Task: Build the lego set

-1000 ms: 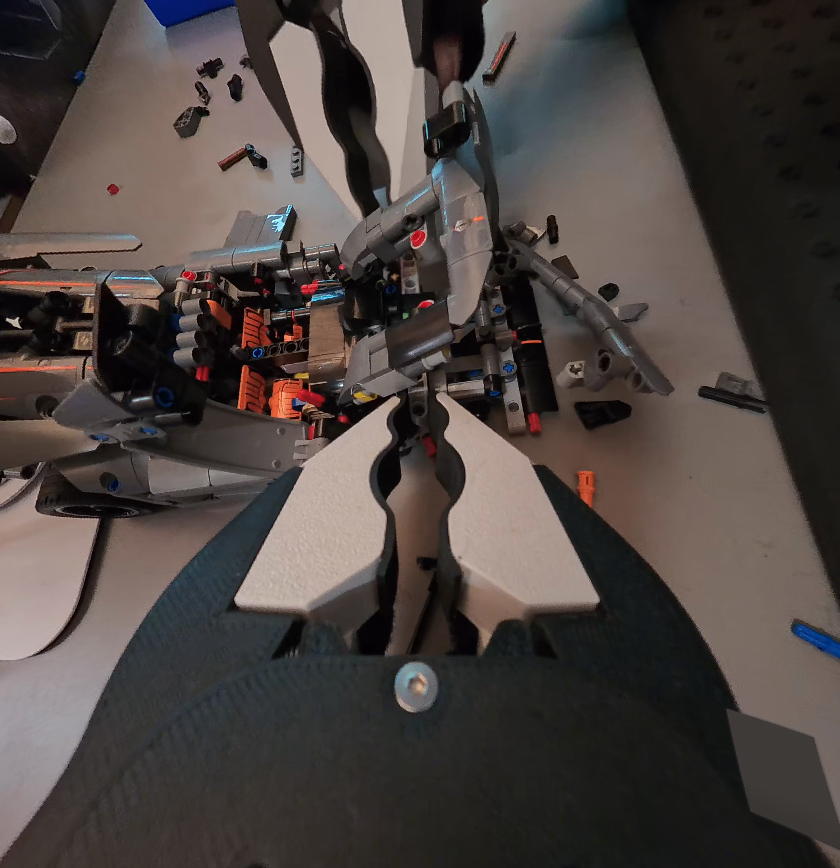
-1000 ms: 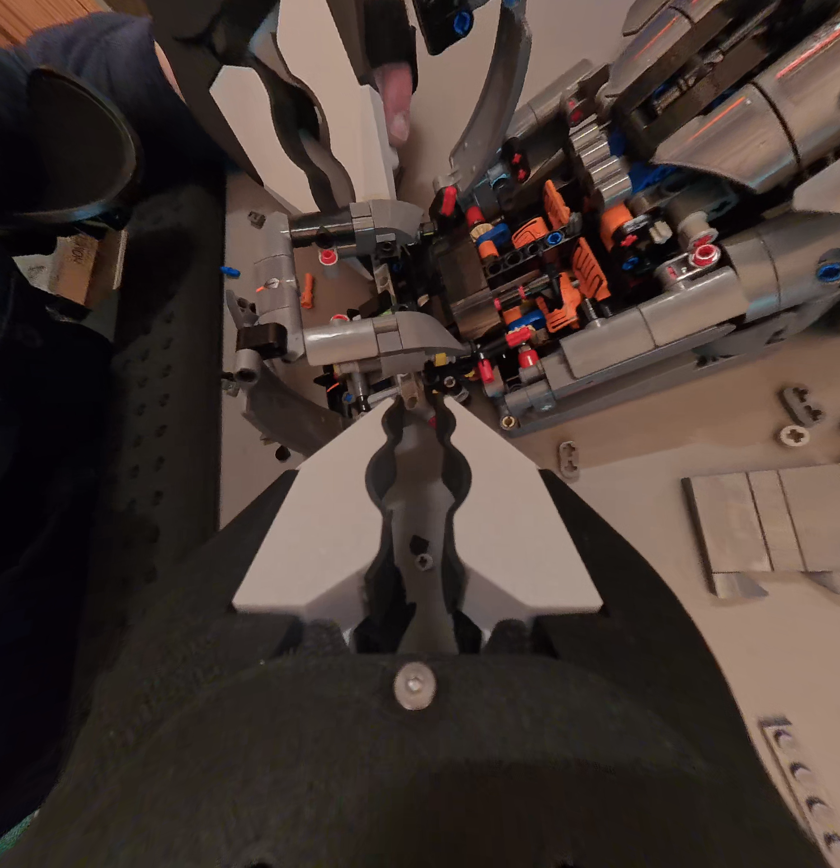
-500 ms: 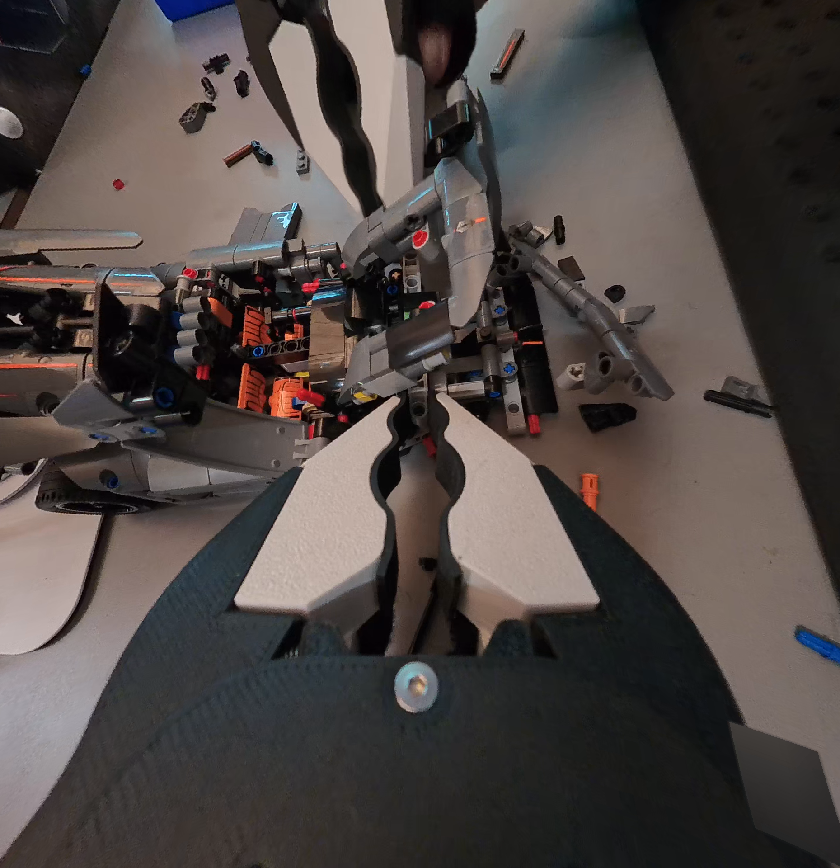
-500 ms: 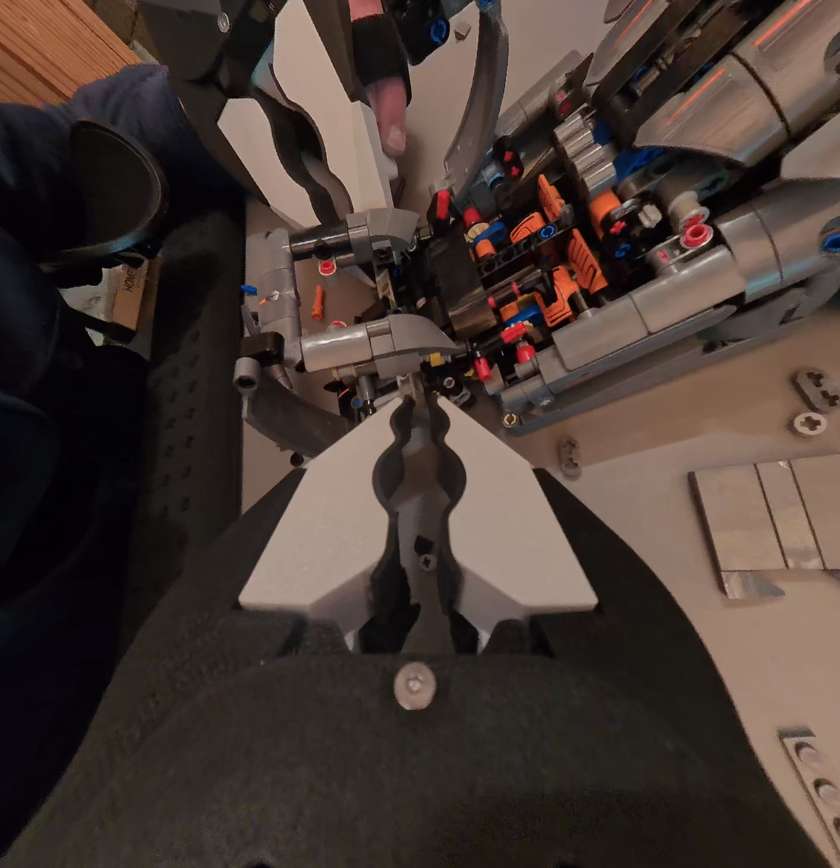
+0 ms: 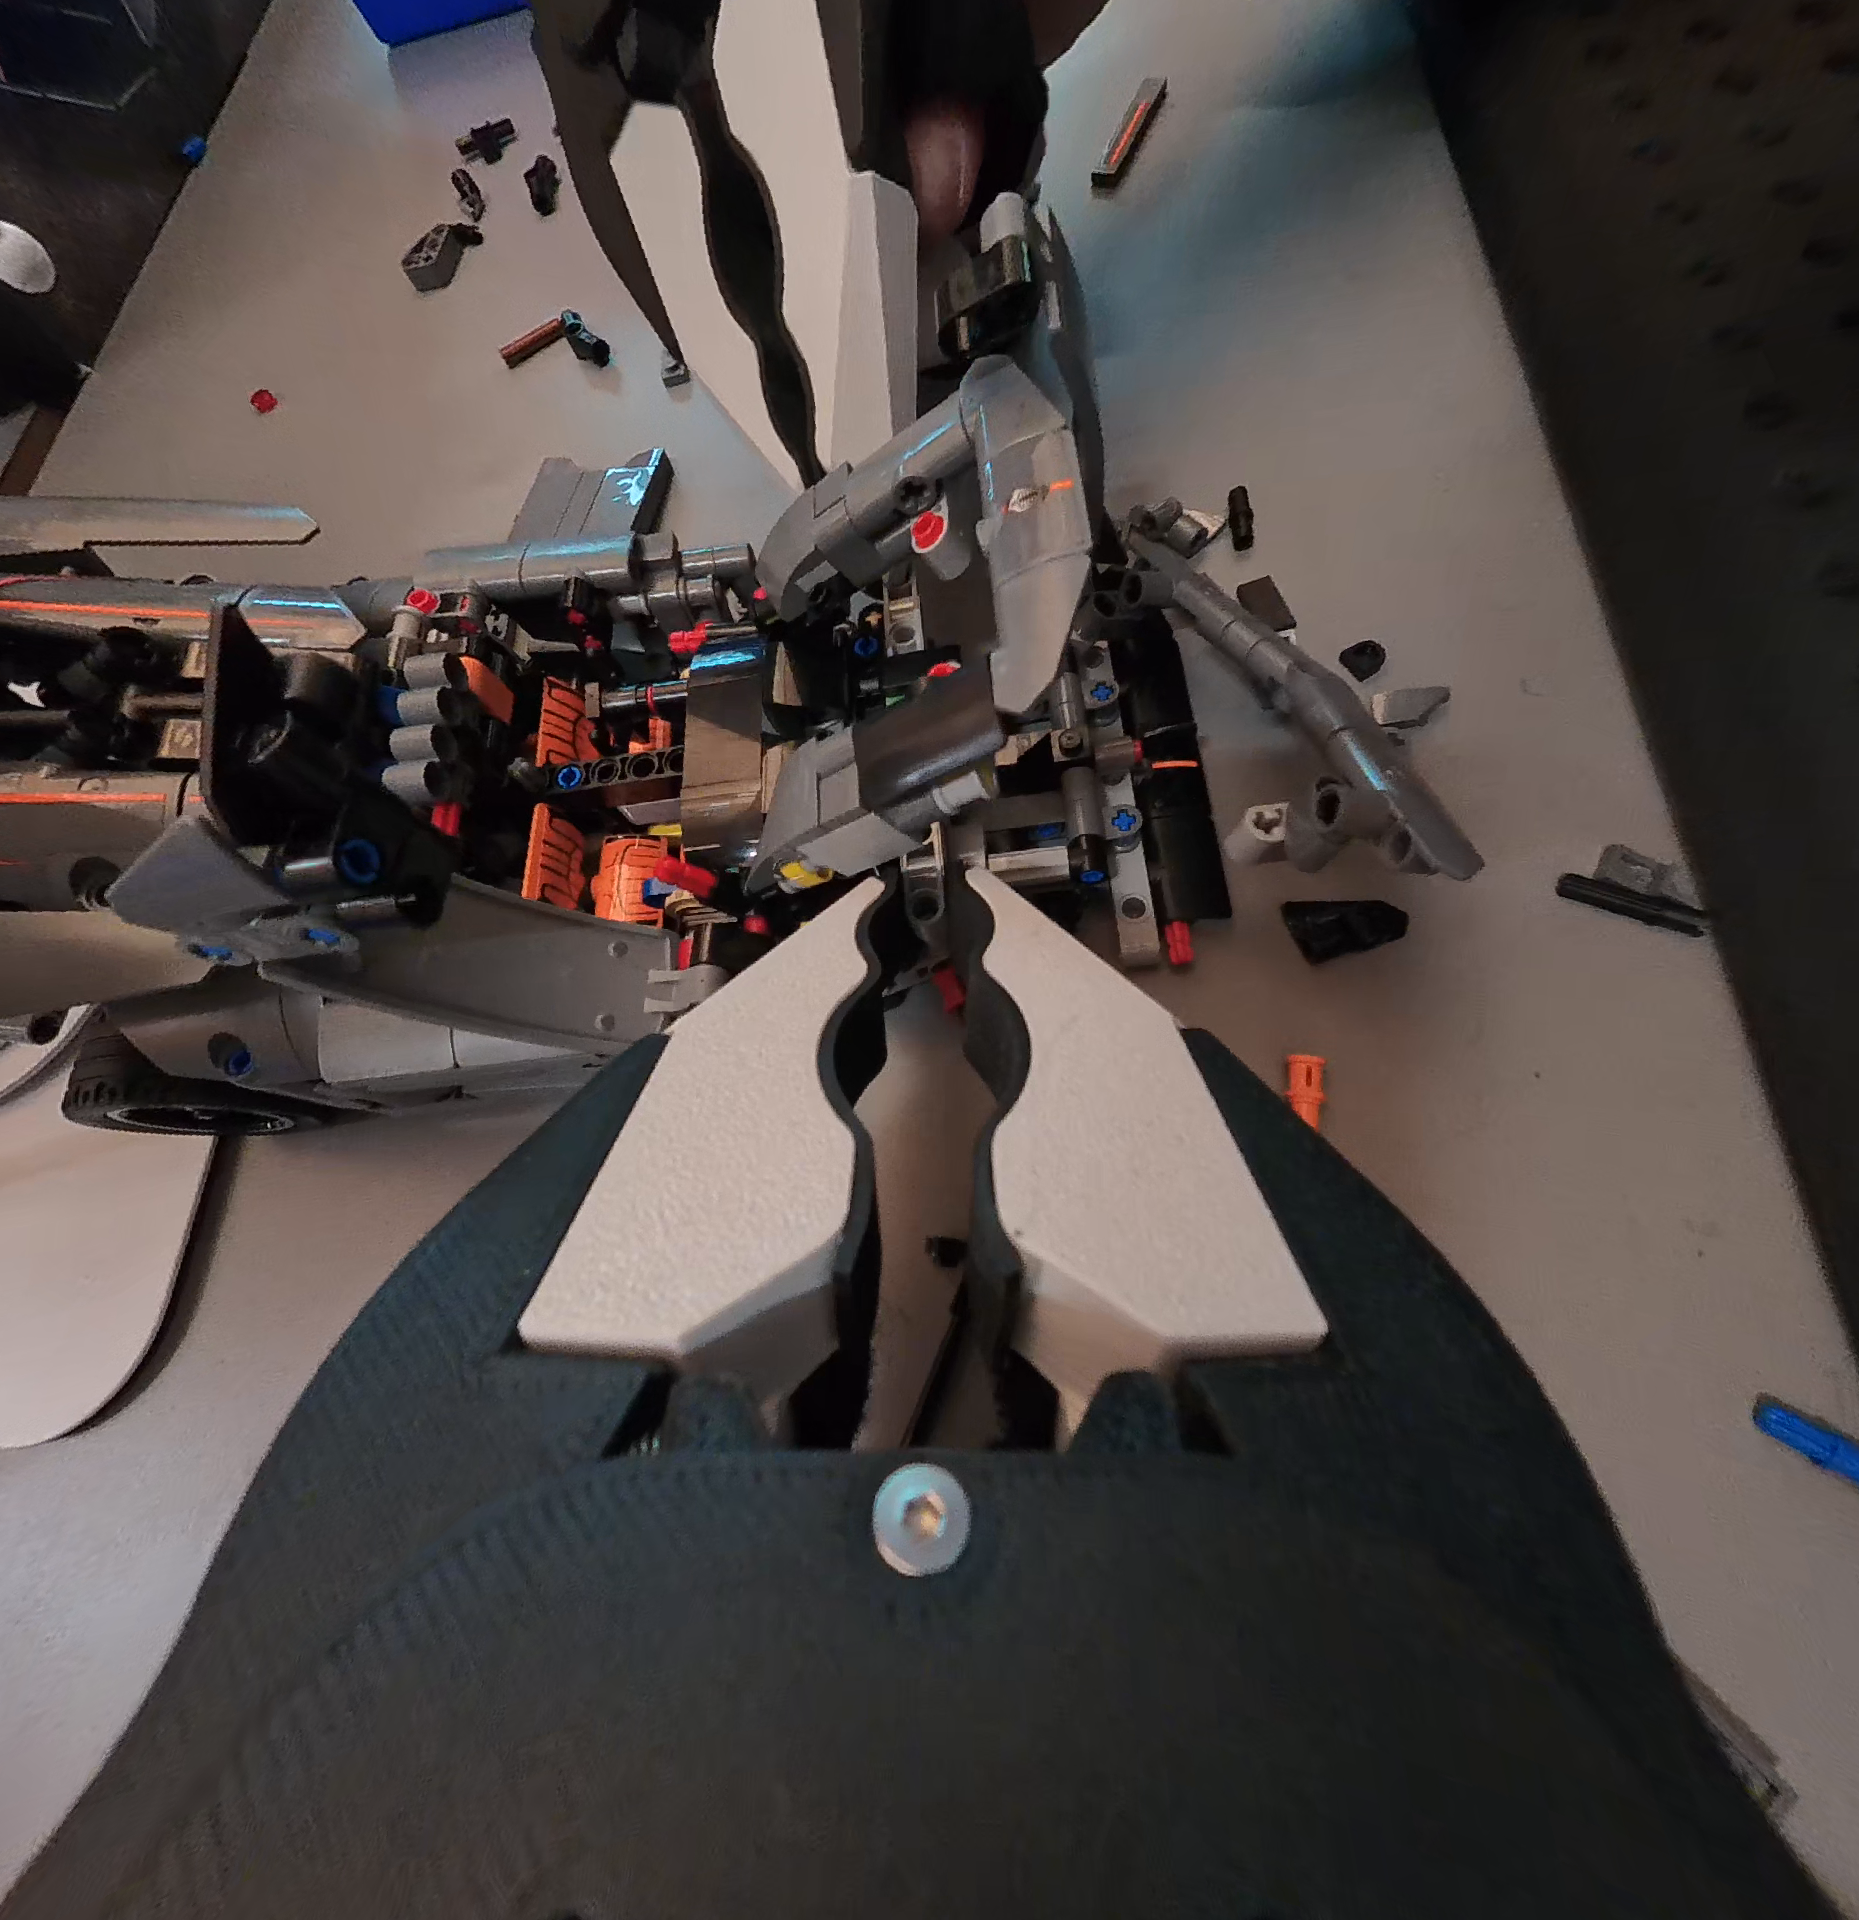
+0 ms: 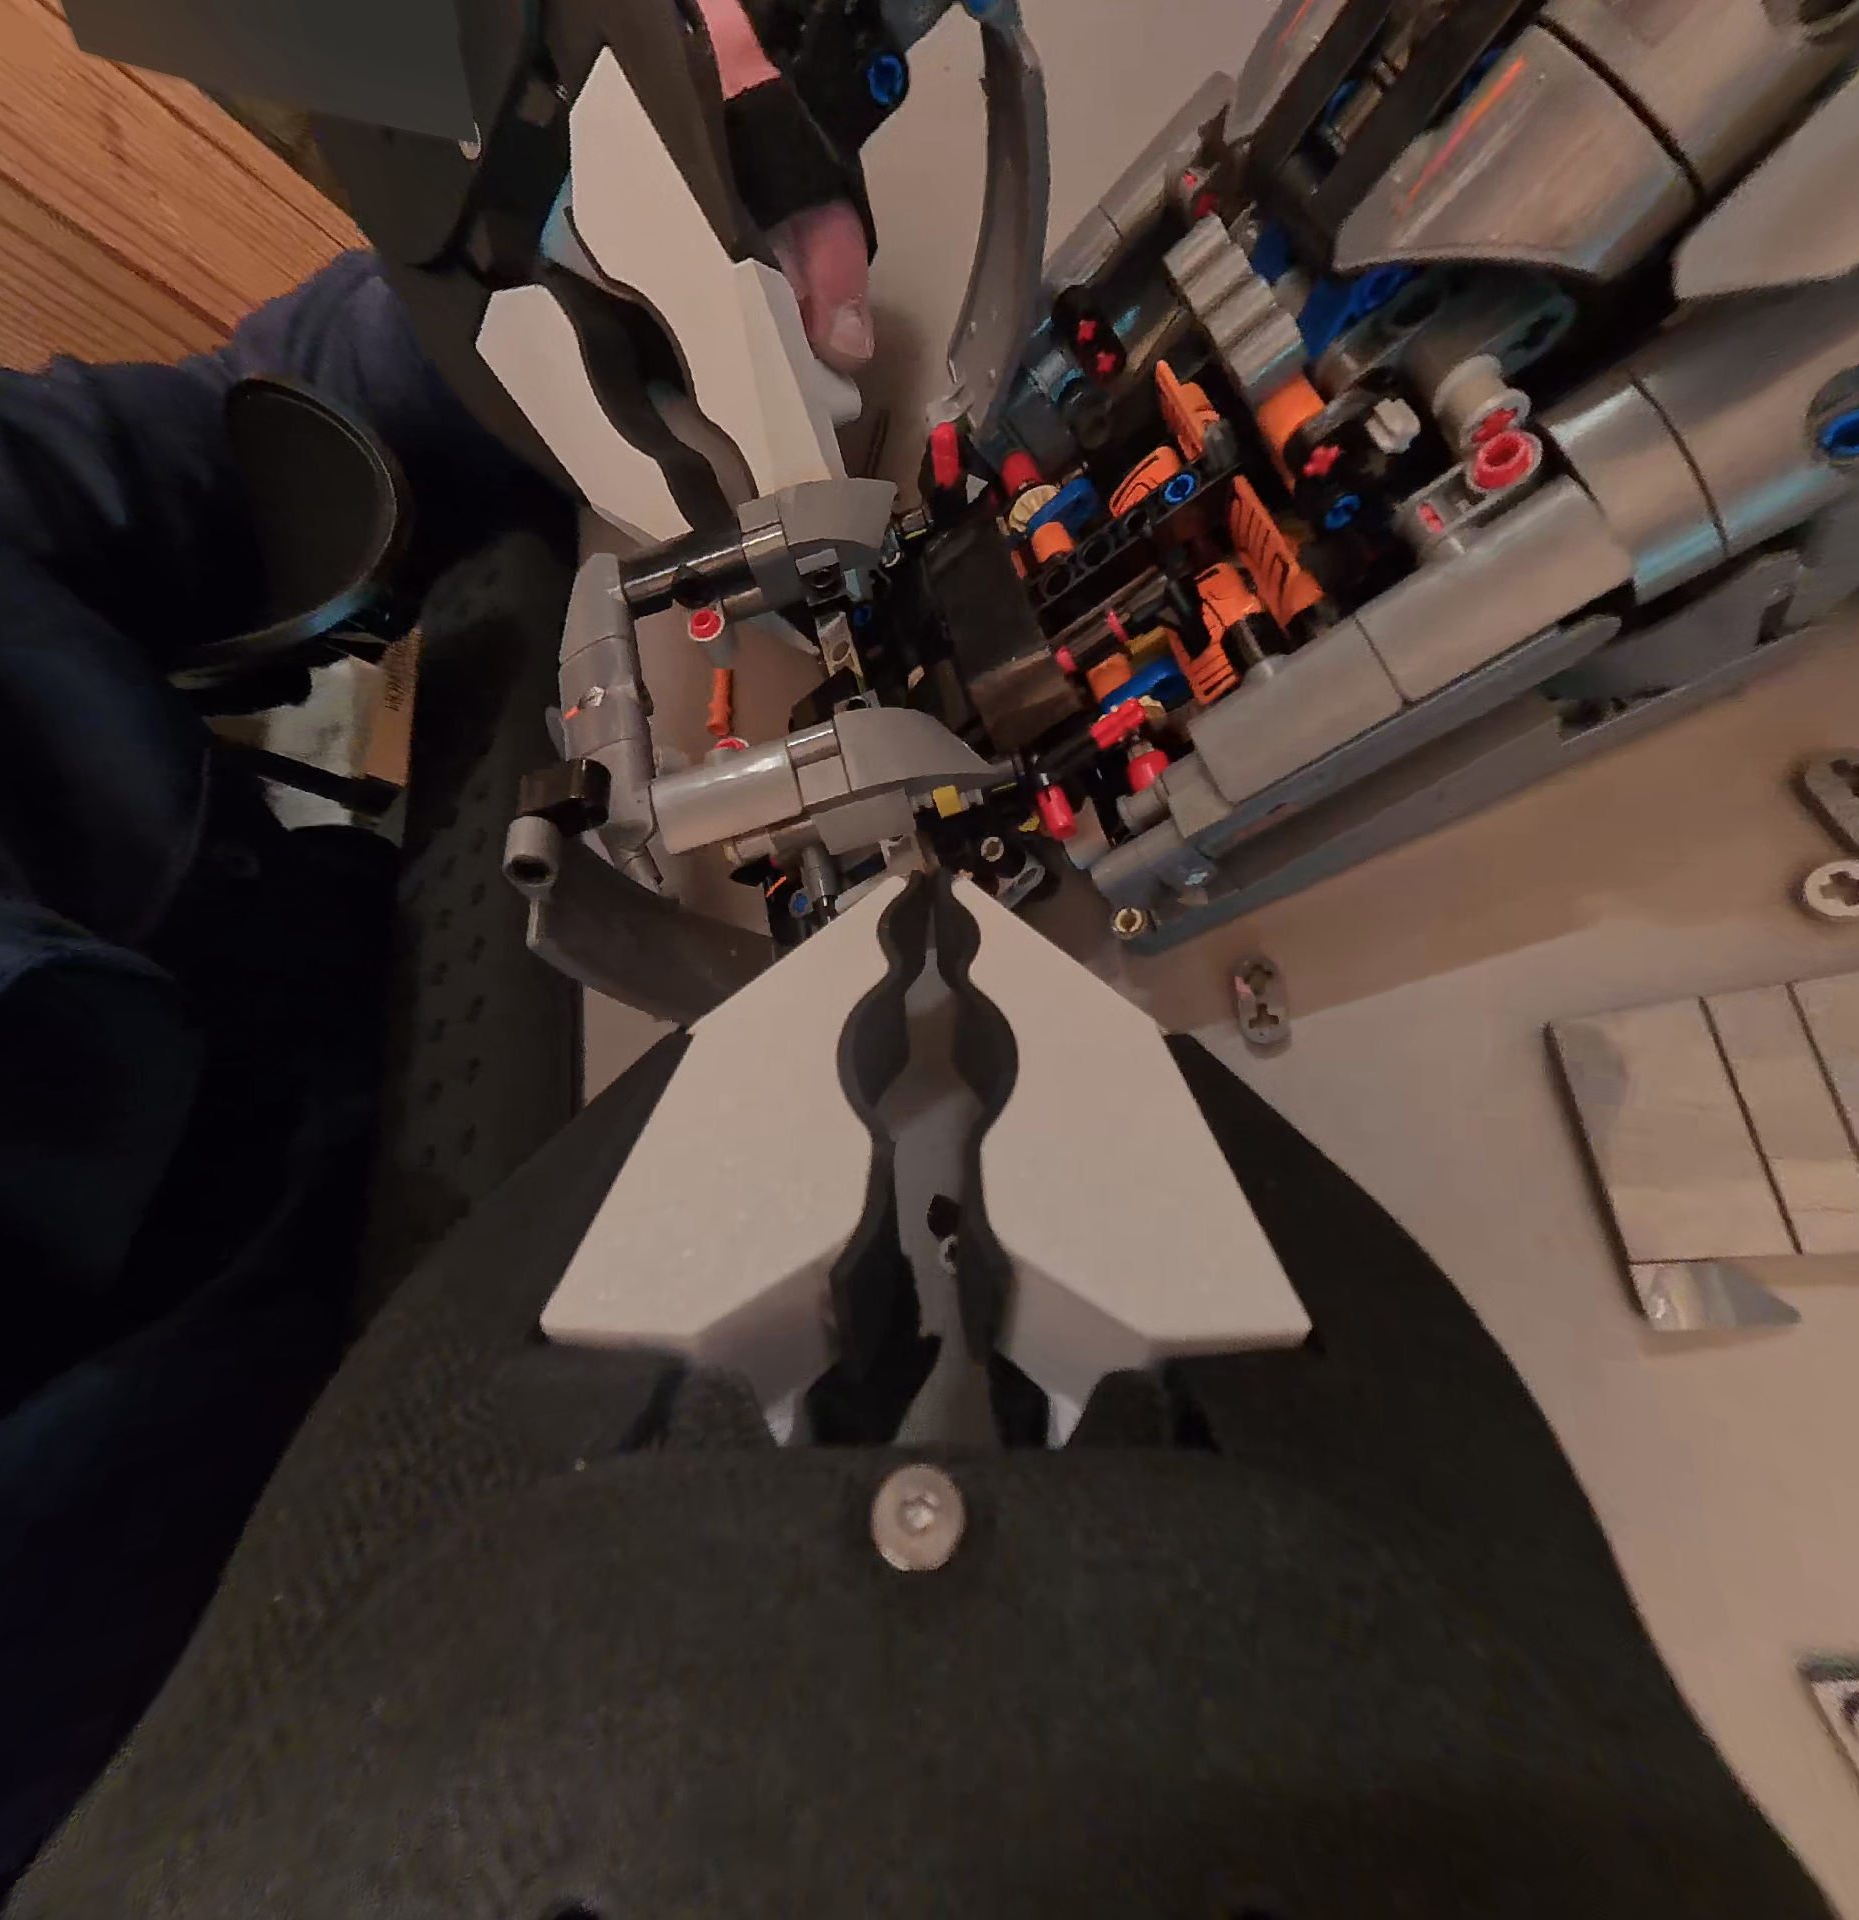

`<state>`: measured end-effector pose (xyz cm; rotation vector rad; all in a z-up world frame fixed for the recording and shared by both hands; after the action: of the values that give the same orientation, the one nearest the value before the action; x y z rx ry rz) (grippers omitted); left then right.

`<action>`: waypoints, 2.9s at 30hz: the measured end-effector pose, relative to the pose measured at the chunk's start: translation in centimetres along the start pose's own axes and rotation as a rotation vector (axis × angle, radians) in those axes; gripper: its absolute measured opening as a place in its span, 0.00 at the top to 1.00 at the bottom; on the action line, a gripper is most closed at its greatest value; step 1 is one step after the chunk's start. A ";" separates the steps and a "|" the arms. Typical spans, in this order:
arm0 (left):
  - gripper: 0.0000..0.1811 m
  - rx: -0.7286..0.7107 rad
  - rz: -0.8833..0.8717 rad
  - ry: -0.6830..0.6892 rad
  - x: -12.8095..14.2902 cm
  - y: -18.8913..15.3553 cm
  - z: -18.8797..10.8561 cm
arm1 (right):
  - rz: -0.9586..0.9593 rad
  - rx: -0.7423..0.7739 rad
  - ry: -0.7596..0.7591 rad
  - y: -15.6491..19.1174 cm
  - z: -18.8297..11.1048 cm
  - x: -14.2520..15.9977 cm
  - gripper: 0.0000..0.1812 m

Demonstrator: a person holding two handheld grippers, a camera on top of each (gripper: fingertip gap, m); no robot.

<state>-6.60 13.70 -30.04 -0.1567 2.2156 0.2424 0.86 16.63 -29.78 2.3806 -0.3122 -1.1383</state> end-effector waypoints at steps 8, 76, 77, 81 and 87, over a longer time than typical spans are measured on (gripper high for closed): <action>0.97 -0.003 -0.020 -0.009 0.0 0.2 -0.1 | -0.003 -0.014 0.018 0.0 0.2 0.2 1.00; 0.96 0.011 -0.014 -0.022 0.0 0.2 -0.2 | -0.107 0.005 0.021 0.1 -0.2 0.3 1.00; 0.97 0.009 -0.014 -0.022 -0.1 0.2 -0.2 | -0.105 0.017 0.029 -0.1 -0.2 0.4 1.00; 0.97 0.012 -0.015 -0.024 -0.1 0.2 -0.2 | -0.103 0.024 0.027 -0.1 -0.3 0.2 1.00; 0.97 0.014 -0.017 -0.027 -0.1 0.1 -0.1 | -0.075 0.001 0.012 0.0 0.0 0.1 0.92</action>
<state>-6.68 13.81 -29.88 -0.1633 2.1882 0.2185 0.89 16.56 -29.84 2.4178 -0.2215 -1.1565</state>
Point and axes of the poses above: each gripper's, where its closed fingertips meet, z out along the fingers, x out of its underside, y = z × x across the jaws, the point moved 1 cm from there along -z, back along the fingers, and after that the axes turned 4 degrees about -z, right-handed, at the moved point
